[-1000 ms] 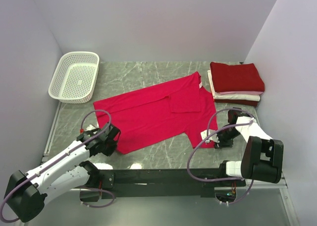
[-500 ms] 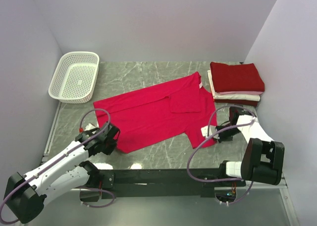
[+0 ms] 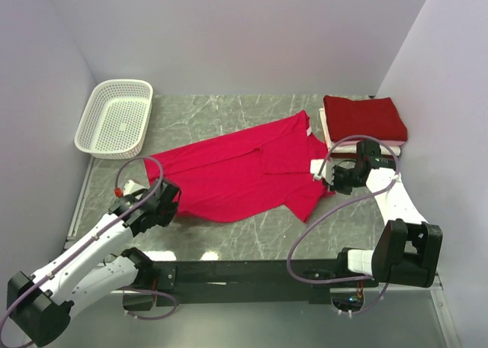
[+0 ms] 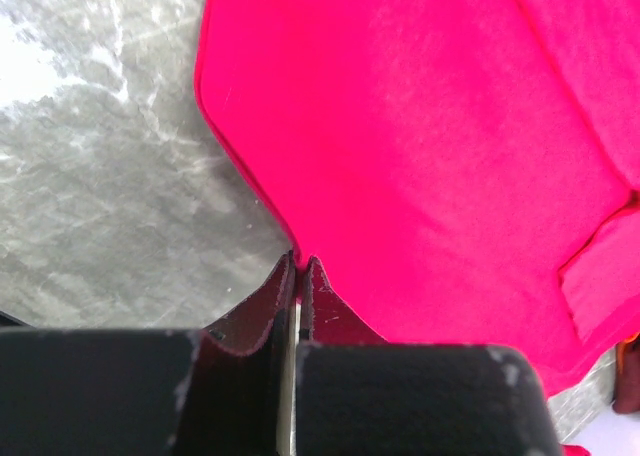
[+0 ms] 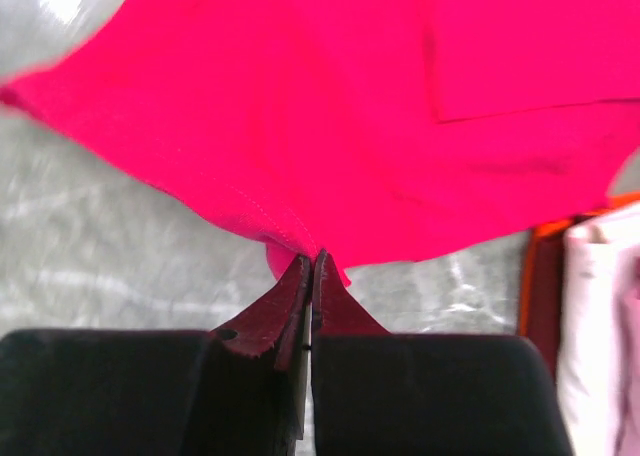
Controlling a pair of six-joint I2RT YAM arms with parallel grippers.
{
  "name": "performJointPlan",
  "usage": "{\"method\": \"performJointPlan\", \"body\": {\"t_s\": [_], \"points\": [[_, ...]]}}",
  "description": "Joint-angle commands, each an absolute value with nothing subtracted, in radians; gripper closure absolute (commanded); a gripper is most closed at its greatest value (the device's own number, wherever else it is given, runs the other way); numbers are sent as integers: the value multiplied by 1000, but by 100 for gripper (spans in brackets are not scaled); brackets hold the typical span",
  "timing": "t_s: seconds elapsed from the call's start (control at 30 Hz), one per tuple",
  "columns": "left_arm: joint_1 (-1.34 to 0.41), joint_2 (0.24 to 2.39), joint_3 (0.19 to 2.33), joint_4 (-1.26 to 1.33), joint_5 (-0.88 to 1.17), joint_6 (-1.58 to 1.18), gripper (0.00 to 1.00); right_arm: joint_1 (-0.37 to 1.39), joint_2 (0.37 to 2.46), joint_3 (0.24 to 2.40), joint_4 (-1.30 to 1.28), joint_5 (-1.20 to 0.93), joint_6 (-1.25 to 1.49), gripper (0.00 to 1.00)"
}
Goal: Fold and stack the t-shirts
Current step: Fold the tshirt
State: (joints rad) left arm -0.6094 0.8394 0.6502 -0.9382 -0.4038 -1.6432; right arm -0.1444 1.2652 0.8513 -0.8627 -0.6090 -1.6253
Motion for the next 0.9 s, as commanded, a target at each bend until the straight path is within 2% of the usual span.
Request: {"method": "performJointPlan", "body": {"t_s": [0.0,0.3,0.87], "points": [[-591,821,698,-965,-460,-1643,100,-124,1238,914,-720,-689,-1393,100],[-528,810,687,-963,-457,-1629,100,-107,1308,1048,-534,-701,-1063,100],[-344,842,657,-888,-443,-1525,100,-54,1522,1268,-426,-638,-861,100]]}}
